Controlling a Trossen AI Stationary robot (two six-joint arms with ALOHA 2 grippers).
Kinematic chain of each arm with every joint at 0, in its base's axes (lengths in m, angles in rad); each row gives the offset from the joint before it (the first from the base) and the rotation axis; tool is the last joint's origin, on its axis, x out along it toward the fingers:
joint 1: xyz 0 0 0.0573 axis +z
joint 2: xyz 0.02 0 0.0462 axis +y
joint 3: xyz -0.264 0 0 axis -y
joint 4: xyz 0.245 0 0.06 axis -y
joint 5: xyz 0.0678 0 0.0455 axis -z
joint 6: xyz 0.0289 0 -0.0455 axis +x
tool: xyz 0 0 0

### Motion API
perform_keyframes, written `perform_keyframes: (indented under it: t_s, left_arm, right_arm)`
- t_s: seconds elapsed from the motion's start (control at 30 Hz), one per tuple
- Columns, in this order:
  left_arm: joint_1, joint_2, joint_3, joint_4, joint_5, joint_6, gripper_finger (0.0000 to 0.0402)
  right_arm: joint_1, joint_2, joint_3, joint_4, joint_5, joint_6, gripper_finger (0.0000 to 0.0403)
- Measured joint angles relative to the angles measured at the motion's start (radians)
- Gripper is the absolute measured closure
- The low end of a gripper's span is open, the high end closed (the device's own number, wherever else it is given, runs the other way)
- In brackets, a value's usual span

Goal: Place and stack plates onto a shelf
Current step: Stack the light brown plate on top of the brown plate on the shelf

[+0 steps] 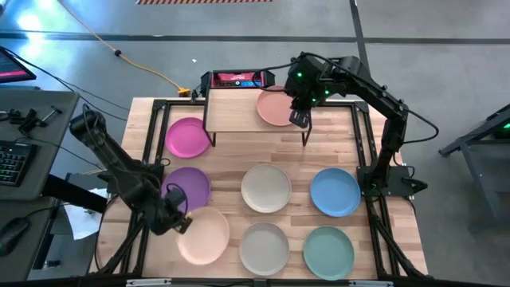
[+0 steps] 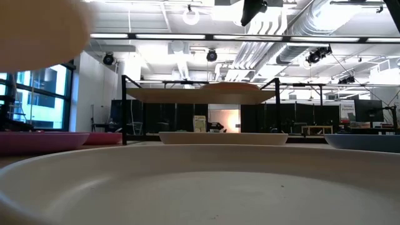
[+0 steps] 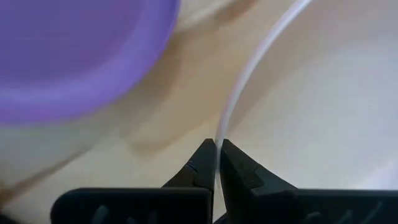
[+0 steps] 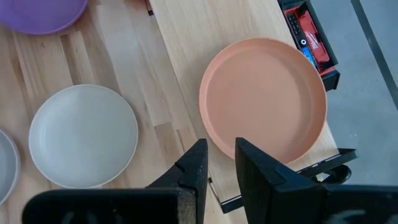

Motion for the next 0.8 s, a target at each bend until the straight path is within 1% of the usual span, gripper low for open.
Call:
perform_keyframes:
  t_s: [0.17, 0.27, 0.43, 0.63, 0.8]
  left_arm:
    - [0.120, -0.063, 0.027, -0.019, -0.093, 0.092, 0.0401]
    - [0.216, -0.085, 0.055, -0.032, -0.145, 0.161, 0.0401]
    - [0.385, -0.094, 0.097, -0.028, -0.200, 0.303, 0.0402]
    - [0.569, -0.094, 0.142, -0.025, -0.215, 0.484, 0.0401]
    - [0.714, -0.094, 0.183, -0.021, -0.221, 0.626, 0.0401]
  right_arm:
    - [0.000, -0.007, 0.026, 0.022, 0.000, 0.000, 0.0341]
    - [0.000, -0.018, 0.027, 0.029, 0.004, 0.001, 0.0341]
    - [0.000, -0.025, 0.026, 0.031, 0.005, 0.008, 0.0341]
    - [0.000, -0.025, 0.026, 0.026, 0.007, -0.003, 0.0338]
    - [0.000, -0.025, 0.026, 0.031, 0.008, -0.025, 0.0314]
